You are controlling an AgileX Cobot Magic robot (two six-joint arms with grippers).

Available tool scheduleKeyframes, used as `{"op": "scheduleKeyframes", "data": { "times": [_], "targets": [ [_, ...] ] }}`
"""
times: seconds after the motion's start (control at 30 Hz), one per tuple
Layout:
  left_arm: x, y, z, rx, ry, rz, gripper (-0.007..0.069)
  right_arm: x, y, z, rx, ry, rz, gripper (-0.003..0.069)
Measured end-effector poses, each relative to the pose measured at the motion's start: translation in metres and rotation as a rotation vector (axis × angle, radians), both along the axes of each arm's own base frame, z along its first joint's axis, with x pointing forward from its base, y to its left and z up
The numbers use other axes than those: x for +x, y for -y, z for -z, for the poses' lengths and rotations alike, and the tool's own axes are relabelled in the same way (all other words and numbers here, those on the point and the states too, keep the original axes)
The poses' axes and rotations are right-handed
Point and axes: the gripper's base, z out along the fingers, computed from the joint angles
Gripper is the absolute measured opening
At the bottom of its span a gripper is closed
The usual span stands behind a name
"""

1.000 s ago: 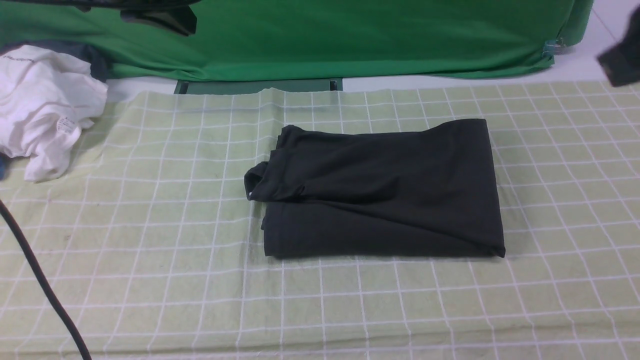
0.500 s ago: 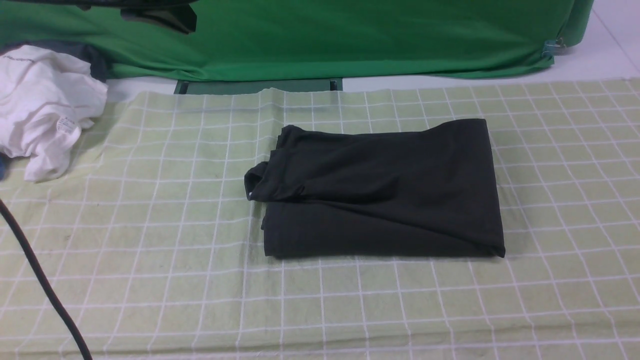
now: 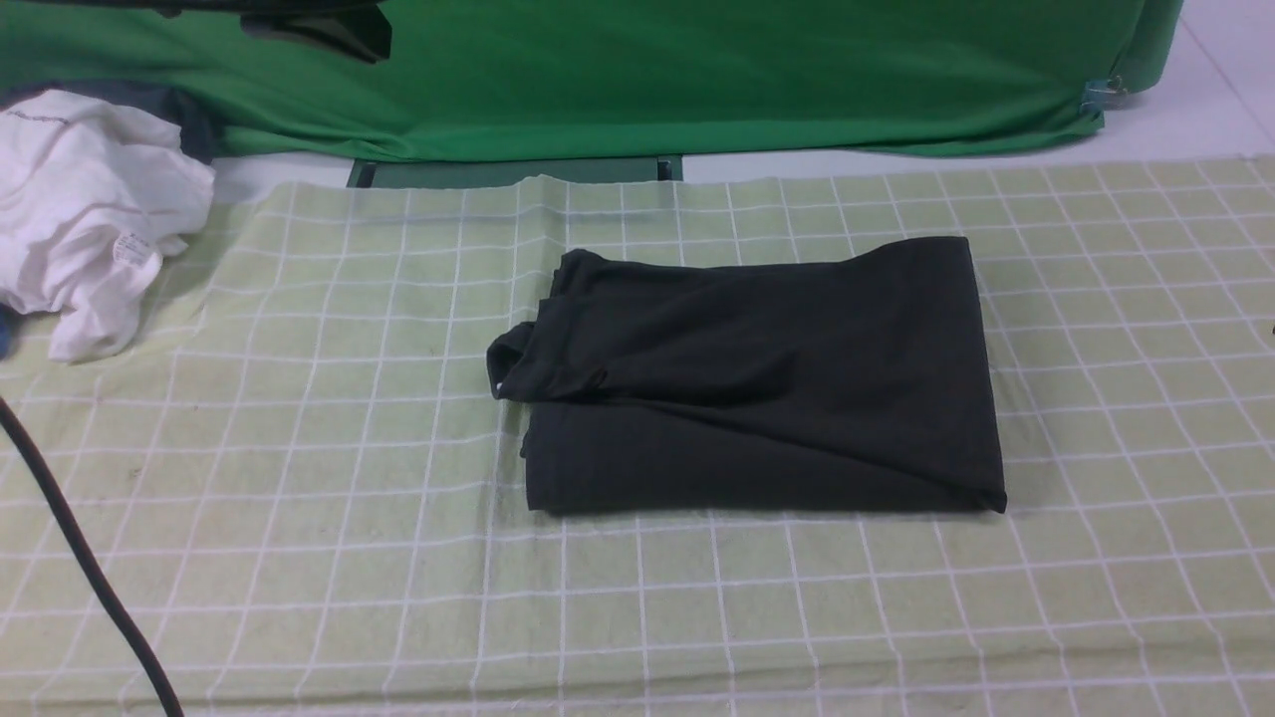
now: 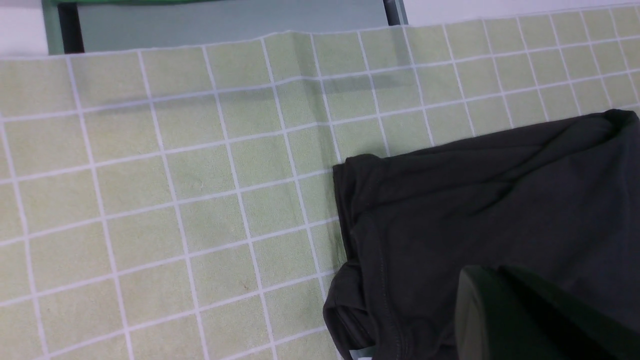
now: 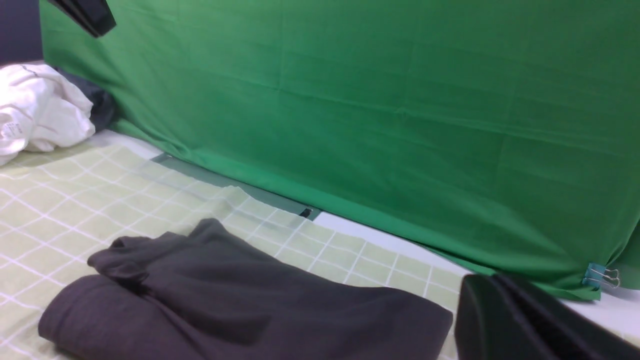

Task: Fold a long-sleeved shirt over a green coffee tablecloth.

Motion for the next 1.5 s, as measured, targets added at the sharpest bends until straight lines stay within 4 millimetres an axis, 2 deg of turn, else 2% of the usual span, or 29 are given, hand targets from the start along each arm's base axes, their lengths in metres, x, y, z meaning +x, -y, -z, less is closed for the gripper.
{"op": "scheduleKeyframes", "data": {
  "times": [0.37, 0.47, 0.6, 0.77, 0.9, 1.13, 1.5],
  "targets": [
    [0.0, 0.0, 0.0, 0.0, 0.0, 0.0, 0.0016, -0.001, 0.0, 0.001, 0.002, -0.002, 0.0, 0.0039],
    [0.0, 0.0, 0.0, 0.001, 0.0, 0.0, 0.0016, -0.009, 0.004, 0.009, 0.01, 0.017, -0.001, 0.0048],
    [0.0, 0.0, 0.0, 0.0, 0.0, 0.0, 0.0016, -0.027, 0.014, 0.032, 0.018, 0.039, 0.024, 0.0052],
    [-0.001, 0.0, 0.001, 0.008, -0.011, 0.003, 0.0023, -0.044, 0.031, 0.068, -0.004, 0.017, 0.156, 0.0068],
    [-0.001, -0.002, 0.002, 0.026, -0.014, 0.001, 0.0032, -0.05, 0.038, 0.094, -0.025, -0.048, 0.242, 0.0077],
    [-0.001, -0.003, 0.002, 0.043, -0.015, -0.002, 0.0036, -0.054, 0.045, 0.118, -0.055, -0.164, 0.326, 0.0093],
    [-0.001, -0.004, 0.003, 0.06, -0.017, -0.004, 0.0036, -0.055, 0.046, 0.119, -0.039, -0.145, 0.36, 0.0124]
  ]
}}
